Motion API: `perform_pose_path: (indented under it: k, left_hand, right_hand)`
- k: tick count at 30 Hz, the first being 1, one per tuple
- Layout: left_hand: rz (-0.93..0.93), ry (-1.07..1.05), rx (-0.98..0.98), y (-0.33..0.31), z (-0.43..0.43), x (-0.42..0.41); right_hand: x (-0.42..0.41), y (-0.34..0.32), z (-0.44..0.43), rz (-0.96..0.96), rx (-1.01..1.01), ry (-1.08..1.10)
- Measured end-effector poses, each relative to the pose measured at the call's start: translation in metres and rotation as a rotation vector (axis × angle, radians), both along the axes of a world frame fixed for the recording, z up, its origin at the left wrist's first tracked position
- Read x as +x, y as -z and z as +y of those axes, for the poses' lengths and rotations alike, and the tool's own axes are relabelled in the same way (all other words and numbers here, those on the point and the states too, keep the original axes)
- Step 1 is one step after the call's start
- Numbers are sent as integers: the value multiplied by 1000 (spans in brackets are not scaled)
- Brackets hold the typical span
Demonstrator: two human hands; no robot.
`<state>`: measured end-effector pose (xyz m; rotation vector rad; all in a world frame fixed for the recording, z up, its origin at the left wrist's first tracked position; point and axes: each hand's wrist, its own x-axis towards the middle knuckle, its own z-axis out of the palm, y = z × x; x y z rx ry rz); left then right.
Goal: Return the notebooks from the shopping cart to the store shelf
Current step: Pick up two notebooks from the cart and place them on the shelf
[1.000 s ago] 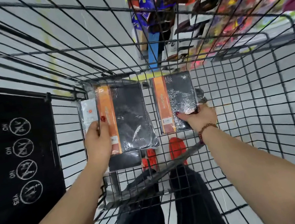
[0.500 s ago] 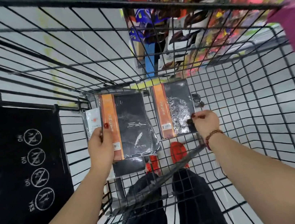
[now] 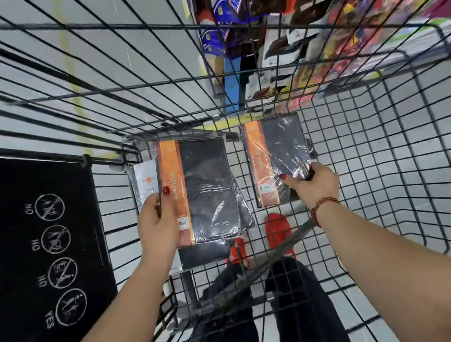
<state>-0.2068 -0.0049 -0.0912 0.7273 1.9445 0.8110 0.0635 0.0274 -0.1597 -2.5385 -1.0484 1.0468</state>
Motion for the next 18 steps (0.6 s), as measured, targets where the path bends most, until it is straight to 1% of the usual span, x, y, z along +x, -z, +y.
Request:
perform_pose_path:
  k: [3,5,7,12,16,18]
  left_hand:
    - [12,19,5,-7,-1,-4]
    - [18,28,7,-12,-2,-6]
    - [2,18,-7,-17,-4,-7]
    - [-45,6,-49,-39,-10,-7]
    - [-55,17,-30,-67,-15,0]
    - [-50,33,7,-85,-17,8]
  right_hand:
    - [-4,-6,-4,-129,68,36]
    - [-4,-13,-7,-147,91,119]
    - [0,-24,-12,-30,101,192]
    - [8,-68,-18,310,208,204]
    - [10,-111,-31,415,307,264]
    - [14,-139,-41,456,390,285]
